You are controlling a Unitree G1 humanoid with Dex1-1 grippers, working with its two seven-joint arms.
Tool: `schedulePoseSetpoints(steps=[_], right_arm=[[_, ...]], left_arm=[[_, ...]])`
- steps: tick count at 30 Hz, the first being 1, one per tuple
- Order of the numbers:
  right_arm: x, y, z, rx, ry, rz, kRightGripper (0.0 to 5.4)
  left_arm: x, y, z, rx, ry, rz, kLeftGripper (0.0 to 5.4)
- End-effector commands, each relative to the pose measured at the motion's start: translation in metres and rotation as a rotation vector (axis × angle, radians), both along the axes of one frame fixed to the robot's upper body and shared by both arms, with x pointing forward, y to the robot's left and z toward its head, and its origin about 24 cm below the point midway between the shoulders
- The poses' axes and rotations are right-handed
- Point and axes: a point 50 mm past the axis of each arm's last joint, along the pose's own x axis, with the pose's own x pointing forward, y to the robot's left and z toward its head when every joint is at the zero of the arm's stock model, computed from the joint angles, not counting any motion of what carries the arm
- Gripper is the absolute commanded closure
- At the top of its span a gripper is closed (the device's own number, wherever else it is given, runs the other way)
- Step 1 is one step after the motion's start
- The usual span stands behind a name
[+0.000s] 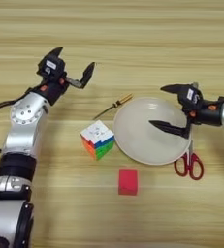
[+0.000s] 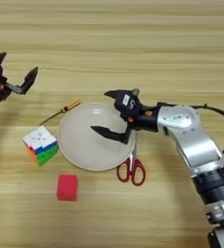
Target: Move the objects on the table
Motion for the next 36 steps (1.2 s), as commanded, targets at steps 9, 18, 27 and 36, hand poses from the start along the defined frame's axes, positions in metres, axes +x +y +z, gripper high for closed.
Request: schedulePoseSetpoints(steps=[9,18,27,36], right_arm=[[0.002,0.008,-0.006,-0.03,0.037,0.046,0.0],[-0.004,0.009,-0.019,-0.113,0.107,0.131,0.0],[0.005,0.009,-0.036,-0.181,0.17,0.13,0.0],[0.005,0.012,-0.059,-0.225,0.254,0.175,0.0]], left_arm=[[0.009,0.008,-0.005,-0.098,-0.043,0.249,0.03],[0.012,0.017,-0.013,-0.151,-0.039,0.355,0.03],[0.012,0.011,-0.022,-0.164,-0.041,0.381,0.03],[0.009,-0.004,-0.027,-0.174,-0.071,0.308,0.03]])
